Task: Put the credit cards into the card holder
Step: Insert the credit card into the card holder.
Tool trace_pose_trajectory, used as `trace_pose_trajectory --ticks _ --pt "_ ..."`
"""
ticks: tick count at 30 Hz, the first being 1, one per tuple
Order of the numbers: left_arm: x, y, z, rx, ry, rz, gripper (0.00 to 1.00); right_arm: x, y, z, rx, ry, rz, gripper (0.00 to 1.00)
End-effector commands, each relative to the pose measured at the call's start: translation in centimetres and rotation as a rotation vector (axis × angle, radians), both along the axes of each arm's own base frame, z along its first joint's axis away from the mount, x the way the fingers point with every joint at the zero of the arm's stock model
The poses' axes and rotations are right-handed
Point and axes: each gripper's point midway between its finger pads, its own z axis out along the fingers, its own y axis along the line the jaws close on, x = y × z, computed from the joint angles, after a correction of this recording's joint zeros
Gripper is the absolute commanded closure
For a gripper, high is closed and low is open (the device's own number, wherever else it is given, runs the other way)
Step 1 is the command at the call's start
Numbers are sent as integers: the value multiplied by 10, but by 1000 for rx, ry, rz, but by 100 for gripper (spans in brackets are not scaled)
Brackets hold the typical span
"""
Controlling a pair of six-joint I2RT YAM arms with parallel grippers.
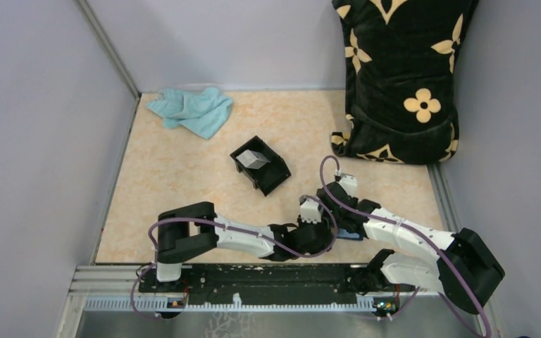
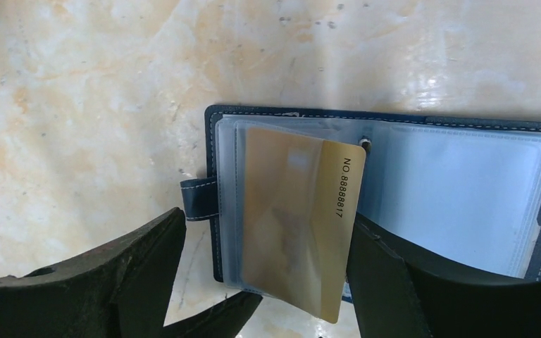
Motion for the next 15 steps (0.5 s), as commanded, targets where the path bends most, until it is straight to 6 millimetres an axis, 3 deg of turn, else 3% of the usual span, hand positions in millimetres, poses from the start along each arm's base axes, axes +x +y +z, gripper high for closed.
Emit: trace_pose_trajectory --ticks 1,6,11,15 --pt "14 40 -26 139 -20 185 45 -3 27 8 112 4 56 21" --pt "25 67 -18 155 -52 322 44 -5 42 8 128 14 92 21" --pt "28 104 -24 222 -43 454 44 -5 67 5 125 26 141 21" --pt "26 122 -30 234 -30 501 44 -4 70 7 110 17 144 21"
